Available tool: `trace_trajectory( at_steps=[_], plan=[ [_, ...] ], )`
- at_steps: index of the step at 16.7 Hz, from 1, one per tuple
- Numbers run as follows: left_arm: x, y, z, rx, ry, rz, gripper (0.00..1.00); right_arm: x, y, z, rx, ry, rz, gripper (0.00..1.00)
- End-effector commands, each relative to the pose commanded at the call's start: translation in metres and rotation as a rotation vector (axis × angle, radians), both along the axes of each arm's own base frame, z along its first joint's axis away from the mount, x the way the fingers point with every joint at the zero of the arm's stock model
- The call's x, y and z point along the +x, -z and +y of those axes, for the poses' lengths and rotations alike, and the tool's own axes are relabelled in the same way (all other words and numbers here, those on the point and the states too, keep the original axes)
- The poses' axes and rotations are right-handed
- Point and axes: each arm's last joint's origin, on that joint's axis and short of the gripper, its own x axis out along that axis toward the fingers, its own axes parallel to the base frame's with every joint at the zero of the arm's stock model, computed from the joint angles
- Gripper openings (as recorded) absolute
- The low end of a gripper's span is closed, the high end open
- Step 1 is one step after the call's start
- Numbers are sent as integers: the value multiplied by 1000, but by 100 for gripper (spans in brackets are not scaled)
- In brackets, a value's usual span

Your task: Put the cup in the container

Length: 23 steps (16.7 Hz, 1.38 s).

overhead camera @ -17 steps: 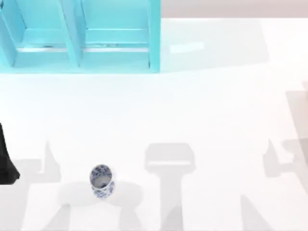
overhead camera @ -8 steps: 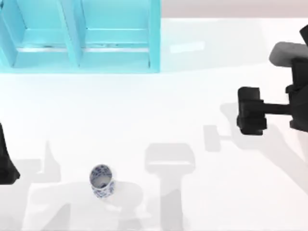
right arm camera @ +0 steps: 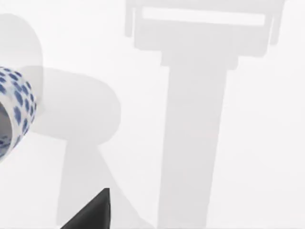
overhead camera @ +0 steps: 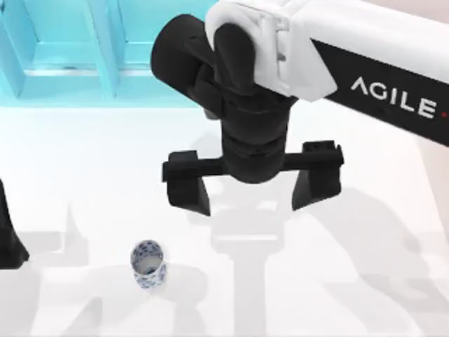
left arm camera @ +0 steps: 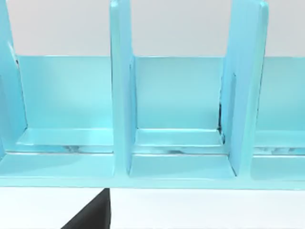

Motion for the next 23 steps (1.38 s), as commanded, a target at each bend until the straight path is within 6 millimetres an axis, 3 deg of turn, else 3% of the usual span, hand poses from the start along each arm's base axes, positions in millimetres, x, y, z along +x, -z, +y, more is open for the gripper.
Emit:
trace_trajectory(
  at_steps=[4,9,14,20,23],
  plan=[
    [0,0,0,0,0,0,100,-12,18,74,-61,15,-13,100],
    [0,0,0,0,0,0,100,-36,23,124,-15,43,-98,100],
    [0,0,0,0,0,0,100,-48,21,137,33,62,-146,100],
    [0,0,0,0,0,0,100,-45,22,136,31,67,-145,100],
    [0,0,0,0,0,0,100,-42,31,140,36,63,-148,100]
  ],
)
